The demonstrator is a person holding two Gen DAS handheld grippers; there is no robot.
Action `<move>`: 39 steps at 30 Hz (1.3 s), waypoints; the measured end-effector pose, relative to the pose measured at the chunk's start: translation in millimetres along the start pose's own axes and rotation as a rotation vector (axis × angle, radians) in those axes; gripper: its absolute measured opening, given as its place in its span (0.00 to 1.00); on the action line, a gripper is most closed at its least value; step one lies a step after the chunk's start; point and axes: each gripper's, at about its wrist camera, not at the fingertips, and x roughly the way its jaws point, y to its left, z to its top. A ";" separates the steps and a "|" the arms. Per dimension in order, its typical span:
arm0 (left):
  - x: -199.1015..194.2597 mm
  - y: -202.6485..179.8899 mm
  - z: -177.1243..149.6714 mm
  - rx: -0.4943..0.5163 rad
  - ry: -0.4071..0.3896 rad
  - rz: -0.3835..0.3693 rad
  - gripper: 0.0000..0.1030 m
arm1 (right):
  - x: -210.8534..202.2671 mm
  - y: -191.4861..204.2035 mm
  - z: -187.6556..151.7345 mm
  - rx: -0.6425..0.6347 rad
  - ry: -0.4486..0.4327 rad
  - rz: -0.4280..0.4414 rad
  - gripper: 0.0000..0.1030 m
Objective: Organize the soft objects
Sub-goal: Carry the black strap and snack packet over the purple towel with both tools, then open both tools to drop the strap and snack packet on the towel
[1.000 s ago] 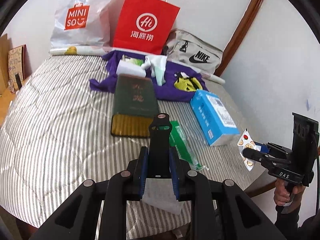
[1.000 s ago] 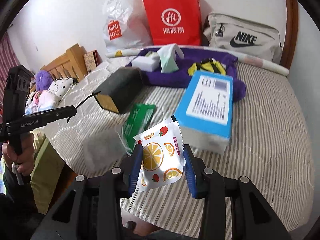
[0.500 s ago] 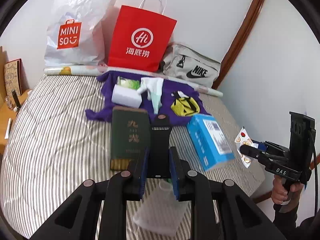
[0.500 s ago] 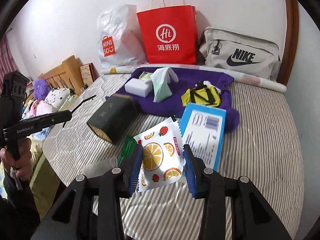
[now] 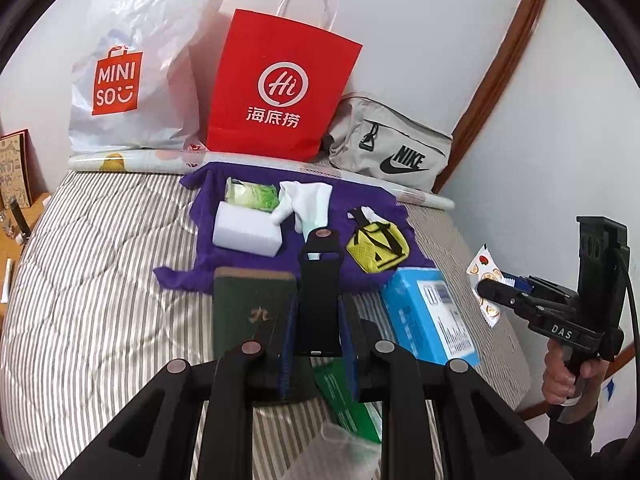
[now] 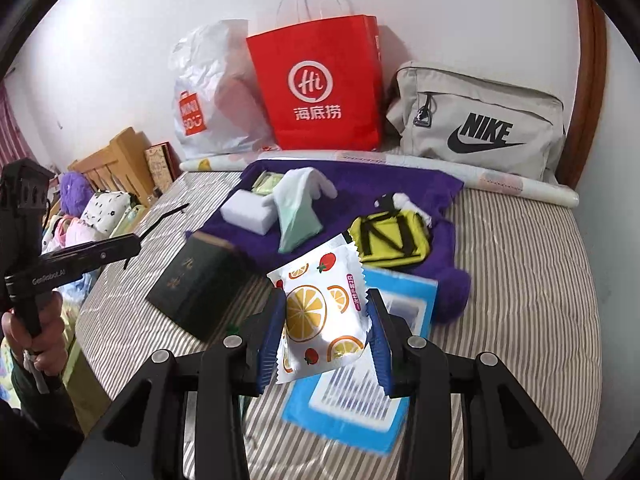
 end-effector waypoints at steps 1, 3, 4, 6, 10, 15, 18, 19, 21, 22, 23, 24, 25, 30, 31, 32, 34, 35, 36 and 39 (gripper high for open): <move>3.0 1.4 2.8 -0.003 0.002 0.005 0.20 | 3.8 -1.6 4.5 -0.002 0.002 -0.006 0.39; 9.9 6.3 9.1 -0.008 0.007 0.011 0.20 | 13.7 -5.7 13.2 -0.001 0.007 -0.014 0.39; 12.1 7.8 11.4 -0.008 0.007 0.012 0.20 | 18.9 -7.6 17.1 -0.001 0.011 -0.016 0.39; 17.6 10.7 18.3 -0.003 0.009 0.019 0.20 | 33.1 -12.2 28.0 -0.004 0.018 -0.028 0.39; 30.0 19.0 33.0 -0.008 0.012 0.019 0.20 | 59.2 -21.0 45.7 0.003 0.039 -0.030 0.39; 46.0 28.9 49.1 -0.018 0.024 0.019 0.20 | 95.2 -28.0 63.6 -0.002 0.082 -0.028 0.39; 55.2 34.4 57.9 -0.028 0.034 0.012 0.20 | 115.6 -30.6 70.9 0.007 0.114 -0.008 0.39; 57.8 35.6 60.2 -0.031 0.037 0.012 0.20 | 122.5 -32.0 73.3 0.013 0.125 0.002 0.39; 63.8 38.4 64.7 -0.034 0.043 0.017 0.20 | 133.0 -33.9 76.8 0.014 0.137 -0.009 0.39; 68.1 39.3 67.4 -0.033 0.049 0.022 0.20 | 138.6 -35.4 78.9 0.014 0.142 -0.014 0.39; 70.8 40.1 69.1 -0.034 0.052 0.024 0.20 | 142.6 -36.4 80.4 0.015 0.150 -0.013 0.39; 73.8 40.7 71.2 -0.033 0.055 0.024 0.20 | 148.4 -38.2 82.3 0.016 0.160 -0.013 0.39; 77.7 41.3 73.2 -0.031 0.059 0.024 0.20 | 154.0 -39.9 84.2 0.017 0.167 -0.017 0.39; 98.6 45.6 82.4 -0.036 0.093 0.034 0.20 | 177.2 -43.5 92.2 0.005 0.205 -0.026 0.39; 105.8 46.3 84.7 -0.039 0.105 0.039 0.20 | 181.6 -44.3 93.3 0.004 0.215 -0.027 0.39; 109.2 46.5 85.7 -0.040 0.111 0.042 0.20 | 187.1 -45.1 94.1 0.004 0.229 -0.027 0.39; 118.5 47.6 89.0 -0.050 0.122 0.041 0.20 | 194.2 -46.2 93.9 0.000 0.250 -0.032 0.39; 122.5 47.9 90.6 -0.054 0.128 0.039 0.20 | 197.3 -46.9 94.1 -0.002 0.255 -0.037 0.40; 127.8 48.2 93.0 -0.058 0.134 0.041 0.20 | 200.4 -47.8 94.5 -0.005 0.261 -0.040 0.40; 139.9 47.0 97.4 -0.050 0.148 0.061 0.20 | 206.4 -50.4 95.8 -0.009 0.276 -0.032 0.41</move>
